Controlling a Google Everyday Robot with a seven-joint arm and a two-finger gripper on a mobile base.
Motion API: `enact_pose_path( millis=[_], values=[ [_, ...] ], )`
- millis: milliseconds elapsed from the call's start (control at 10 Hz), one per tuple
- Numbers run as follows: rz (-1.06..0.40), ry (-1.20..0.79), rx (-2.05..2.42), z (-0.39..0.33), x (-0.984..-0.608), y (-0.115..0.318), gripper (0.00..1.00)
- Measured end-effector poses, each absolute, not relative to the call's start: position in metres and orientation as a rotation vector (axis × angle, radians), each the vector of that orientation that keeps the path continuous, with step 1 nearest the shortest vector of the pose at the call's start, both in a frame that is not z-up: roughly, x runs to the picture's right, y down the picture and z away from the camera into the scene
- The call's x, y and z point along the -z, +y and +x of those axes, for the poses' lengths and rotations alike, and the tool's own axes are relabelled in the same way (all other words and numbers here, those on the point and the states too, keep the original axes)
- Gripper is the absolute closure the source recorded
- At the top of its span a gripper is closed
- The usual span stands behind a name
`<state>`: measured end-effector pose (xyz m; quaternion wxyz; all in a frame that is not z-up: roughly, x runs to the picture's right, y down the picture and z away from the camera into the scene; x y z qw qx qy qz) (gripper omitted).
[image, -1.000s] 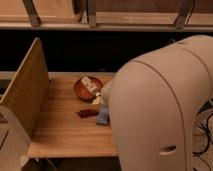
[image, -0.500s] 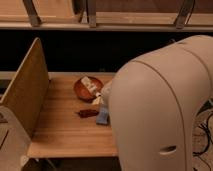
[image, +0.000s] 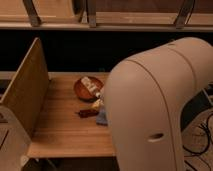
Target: Wipe the white sponge on the table
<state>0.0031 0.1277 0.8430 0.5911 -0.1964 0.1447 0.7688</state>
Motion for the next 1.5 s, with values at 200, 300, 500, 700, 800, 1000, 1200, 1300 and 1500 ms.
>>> enact_pose_path(
  millis=[200,300,500,700,800,1000,1200,1300,1500],
  values=[
    [-0.472,0.371,-1.769,0.000,-0.854,0.135,0.20],
    [-0.476,0.380,-1.763,0.000,-0.859,0.135,0.20],
    [-0.483,0.396,-1.760,-0.002,-0.869,0.135,0.20],
    [-0.484,0.400,-1.758,-0.004,-0.873,0.132,0.20],
    [-0.484,0.400,-1.758,-0.004,-0.876,0.131,0.20],
    [-0.486,0.398,-1.756,-0.006,-0.879,0.128,0.20],
    [-0.489,0.395,-1.742,-0.010,-0.881,0.126,0.20],
    [-0.491,0.392,-1.732,-0.014,-0.882,0.124,0.20],
    [-0.494,0.387,-1.708,-0.023,-0.884,0.121,0.20]
  ],
)
